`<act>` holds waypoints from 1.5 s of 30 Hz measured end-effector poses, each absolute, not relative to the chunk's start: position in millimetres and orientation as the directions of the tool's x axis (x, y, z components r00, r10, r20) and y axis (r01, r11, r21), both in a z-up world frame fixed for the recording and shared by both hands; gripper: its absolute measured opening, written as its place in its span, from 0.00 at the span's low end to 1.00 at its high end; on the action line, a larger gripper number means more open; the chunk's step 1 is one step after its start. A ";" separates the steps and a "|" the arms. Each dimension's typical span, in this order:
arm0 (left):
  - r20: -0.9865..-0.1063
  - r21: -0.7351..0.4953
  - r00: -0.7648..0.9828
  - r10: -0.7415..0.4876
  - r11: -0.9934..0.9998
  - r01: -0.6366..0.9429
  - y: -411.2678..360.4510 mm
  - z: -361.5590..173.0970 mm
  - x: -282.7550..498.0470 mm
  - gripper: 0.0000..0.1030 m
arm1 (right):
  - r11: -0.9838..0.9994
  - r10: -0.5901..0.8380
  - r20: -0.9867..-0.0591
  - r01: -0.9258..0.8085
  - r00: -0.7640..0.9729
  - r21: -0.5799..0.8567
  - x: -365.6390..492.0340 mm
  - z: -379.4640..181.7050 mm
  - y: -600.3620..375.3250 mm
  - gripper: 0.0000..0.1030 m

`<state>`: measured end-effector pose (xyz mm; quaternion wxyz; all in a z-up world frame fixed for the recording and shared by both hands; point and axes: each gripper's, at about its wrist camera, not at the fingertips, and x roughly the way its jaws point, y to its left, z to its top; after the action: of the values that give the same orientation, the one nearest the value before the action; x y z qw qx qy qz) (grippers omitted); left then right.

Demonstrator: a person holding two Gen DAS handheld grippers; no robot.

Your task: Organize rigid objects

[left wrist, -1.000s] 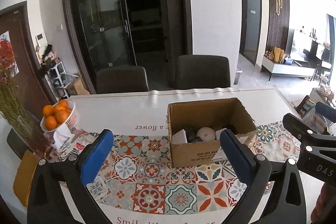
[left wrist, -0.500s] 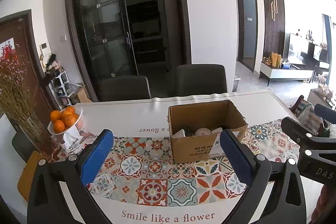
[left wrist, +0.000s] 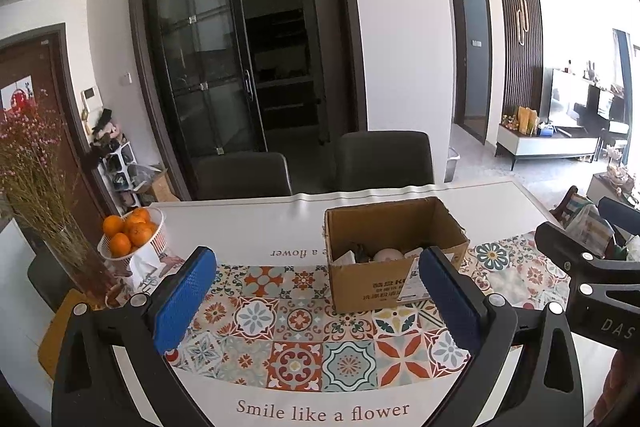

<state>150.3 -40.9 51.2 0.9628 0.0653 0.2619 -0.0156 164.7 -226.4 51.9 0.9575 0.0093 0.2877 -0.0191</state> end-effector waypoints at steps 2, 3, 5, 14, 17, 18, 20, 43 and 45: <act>-0.506 0.117 0.863 0.003 0.991 0.065 -40.8 51.4 149.9 1.00 | 0.999 -0.030 -0.550 0.040 0.834 0.007 163.5 53.3 -225.7 0.97; -0.504 0.116 0.864 0.002 0.991 0.065 -40.8 51.9 149.0 1.00 | 0.999 -0.032 -0.549 0.042 0.835 0.007 163.2 53.6 -225.8 0.97; -0.502 0.116 0.865 0.003 0.991 0.064 -41.1 52.2 149.3 1.00 | 0.999 -0.029 -0.551 0.040 0.834 0.008 163.8 53.3 -225.8 0.97; -0.494 0.114 0.869 0.000 0.991 0.065 -40.2 55.8 143.8 1.00 | 0.999 -0.028 -0.545 0.040 0.838 0.009 159.2 57.8 -224.1 0.97; -0.492 0.116 0.870 0.001 0.991 0.064 -39.6 57.2 143.1 1.00 | 0.999 -0.029 -0.543 0.041 0.839 0.009 158.3 59.1 -224.2 0.97; -0.492 0.116 0.871 0.001 0.991 0.064 -39.6 57.5 142.8 1.00 | 0.999 -0.030 -0.543 0.041 0.839 0.009 158.3 59.3 -224.2 0.97; -0.492 0.114 0.870 0.000 0.991 0.064 -39.2 57.6 142.5 1.00 | 0.999 -0.030 -0.543 0.042 0.839 0.009 157.9 60.1 -224.1 0.97; -0.494 0.107 0.869 -0.009 0.992 0.071 -41.8 63.0 138.5 1.00 | 0.999 -0.032 -0.539 0.045 0.842 0.011 153.3 64.1 -224.5 0.97; -0.496 0.105 0.868 -0.012 0.992 0.074 -42.5 63.4 137.6 1.00 | 0.999 -0.029 -0.541 0.043 0.841 0.012 153.4 64.2 -224.7 0.97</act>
<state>137.6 -42.5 63.4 0.9646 0.0604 0.2559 -0.0223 153.4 -224.7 64.2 0.9593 0.0119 0.2816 -0.0188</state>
